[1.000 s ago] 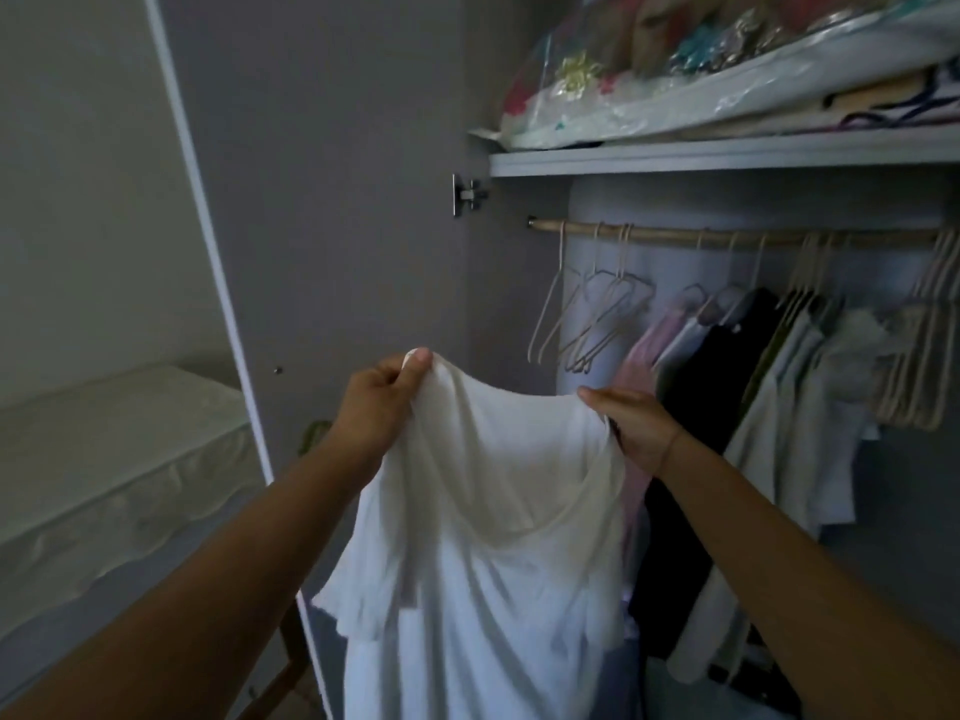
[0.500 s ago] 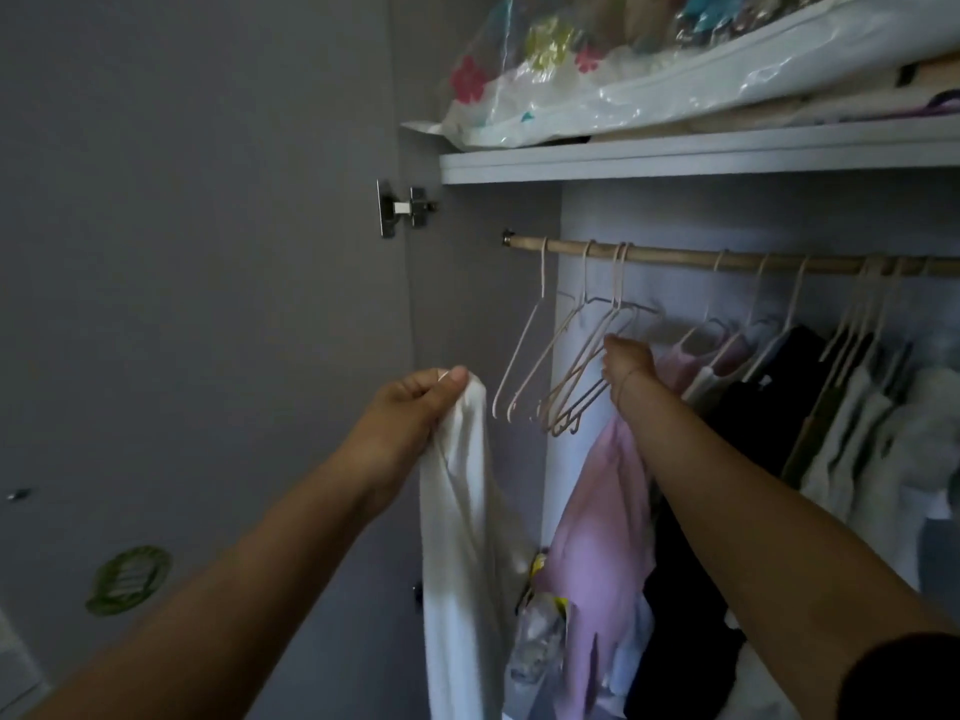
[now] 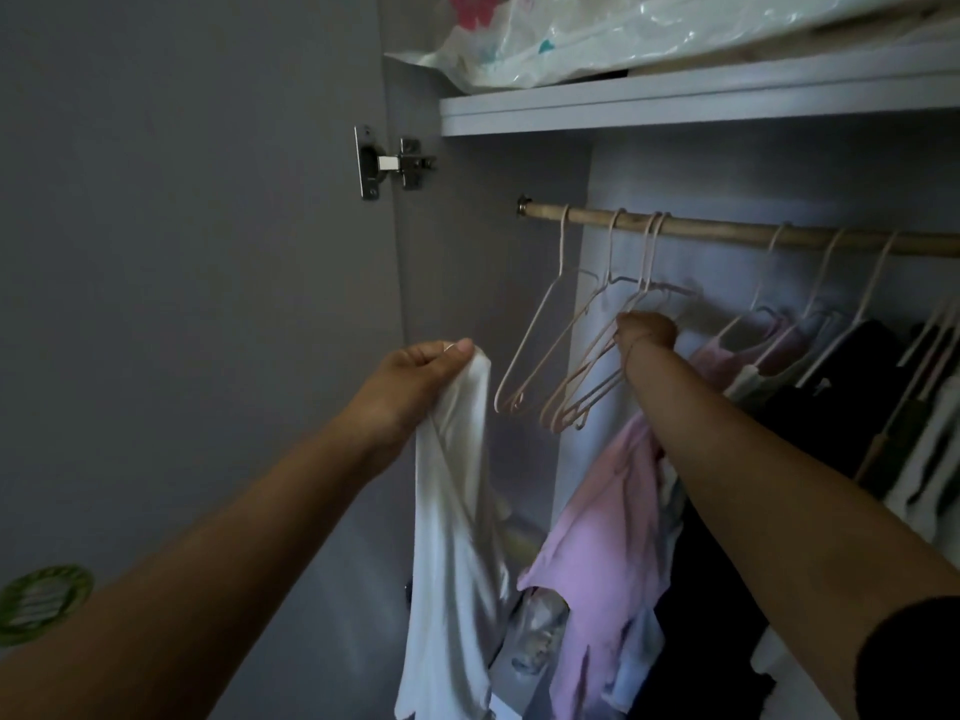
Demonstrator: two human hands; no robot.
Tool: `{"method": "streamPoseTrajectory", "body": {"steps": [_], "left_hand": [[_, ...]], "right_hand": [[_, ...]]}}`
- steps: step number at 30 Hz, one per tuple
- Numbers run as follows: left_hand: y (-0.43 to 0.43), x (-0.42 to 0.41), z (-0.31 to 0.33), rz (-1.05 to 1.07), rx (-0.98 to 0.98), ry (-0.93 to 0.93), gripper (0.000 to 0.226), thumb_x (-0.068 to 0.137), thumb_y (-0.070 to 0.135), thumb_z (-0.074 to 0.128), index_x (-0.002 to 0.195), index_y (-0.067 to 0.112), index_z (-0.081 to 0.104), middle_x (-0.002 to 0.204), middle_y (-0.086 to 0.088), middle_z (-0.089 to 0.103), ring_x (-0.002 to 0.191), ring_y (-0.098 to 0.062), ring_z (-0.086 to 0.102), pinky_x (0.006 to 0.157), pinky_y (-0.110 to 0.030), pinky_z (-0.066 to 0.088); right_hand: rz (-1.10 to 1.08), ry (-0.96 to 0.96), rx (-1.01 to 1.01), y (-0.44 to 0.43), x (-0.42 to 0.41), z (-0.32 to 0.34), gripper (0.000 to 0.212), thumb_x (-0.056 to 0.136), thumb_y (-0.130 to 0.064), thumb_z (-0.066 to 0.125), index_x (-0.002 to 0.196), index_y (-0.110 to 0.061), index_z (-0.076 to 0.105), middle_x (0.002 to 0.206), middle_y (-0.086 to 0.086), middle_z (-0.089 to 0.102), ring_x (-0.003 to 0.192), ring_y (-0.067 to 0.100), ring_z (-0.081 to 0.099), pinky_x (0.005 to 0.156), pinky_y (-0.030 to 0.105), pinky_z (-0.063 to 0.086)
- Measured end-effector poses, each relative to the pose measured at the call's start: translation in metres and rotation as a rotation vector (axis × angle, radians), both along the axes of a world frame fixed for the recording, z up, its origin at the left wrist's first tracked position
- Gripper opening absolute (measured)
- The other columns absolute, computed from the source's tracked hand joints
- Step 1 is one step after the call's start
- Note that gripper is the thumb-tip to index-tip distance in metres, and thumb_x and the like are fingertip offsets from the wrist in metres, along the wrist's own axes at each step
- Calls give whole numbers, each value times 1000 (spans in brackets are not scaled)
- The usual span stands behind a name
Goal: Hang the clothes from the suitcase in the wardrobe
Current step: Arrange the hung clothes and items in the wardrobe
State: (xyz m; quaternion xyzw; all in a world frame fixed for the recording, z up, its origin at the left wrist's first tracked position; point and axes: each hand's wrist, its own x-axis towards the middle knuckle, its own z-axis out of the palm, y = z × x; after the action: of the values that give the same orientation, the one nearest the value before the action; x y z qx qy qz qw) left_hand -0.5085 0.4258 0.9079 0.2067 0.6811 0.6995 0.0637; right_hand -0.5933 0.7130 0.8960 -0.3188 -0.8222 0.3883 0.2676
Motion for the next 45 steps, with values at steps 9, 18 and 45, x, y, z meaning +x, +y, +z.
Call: {"method": "streamPoseTrajectory", "body": {"steps": [9, 18, 45], "left_hand": [[-3, -2, -15, -13, 26, -32, 23, 92, 27, 57, 85, 9, 70, 78, -8, 68, 67, -15, 60, 69, -26, 48], [-28, 25, -21, -37, 12, -50, 25, 93, 27, 57, 92, 5, 69, 85, -12, 66, 75, -19, 59, 73, -29, 46], [-103, 115, -32, -60, -94, 32, 29, 94, 31, 56, 91, 7, 72, 97, -20, 70, 88, -29, 64, 88, -41, 50]], "right_hand": [[157, 629, -726, -6, 11, 5, 26, 91, 5, 44, 73, -9, 56, 70, 10, 53, 66, 27, 54, 47, 21, 46], [339, 686, -669, -50, 92, 15, 26, 91, 10, 41, 78, -10, 53, 52, 2, 51, 47, 11, 48, 45, 20, 48], [484, 670, -787, -122, 231, -46, 34, 92, 16, 32, 91, -15, 46, 62, 6, 56, 47, 8, 58, 52, 20, 52]]}}
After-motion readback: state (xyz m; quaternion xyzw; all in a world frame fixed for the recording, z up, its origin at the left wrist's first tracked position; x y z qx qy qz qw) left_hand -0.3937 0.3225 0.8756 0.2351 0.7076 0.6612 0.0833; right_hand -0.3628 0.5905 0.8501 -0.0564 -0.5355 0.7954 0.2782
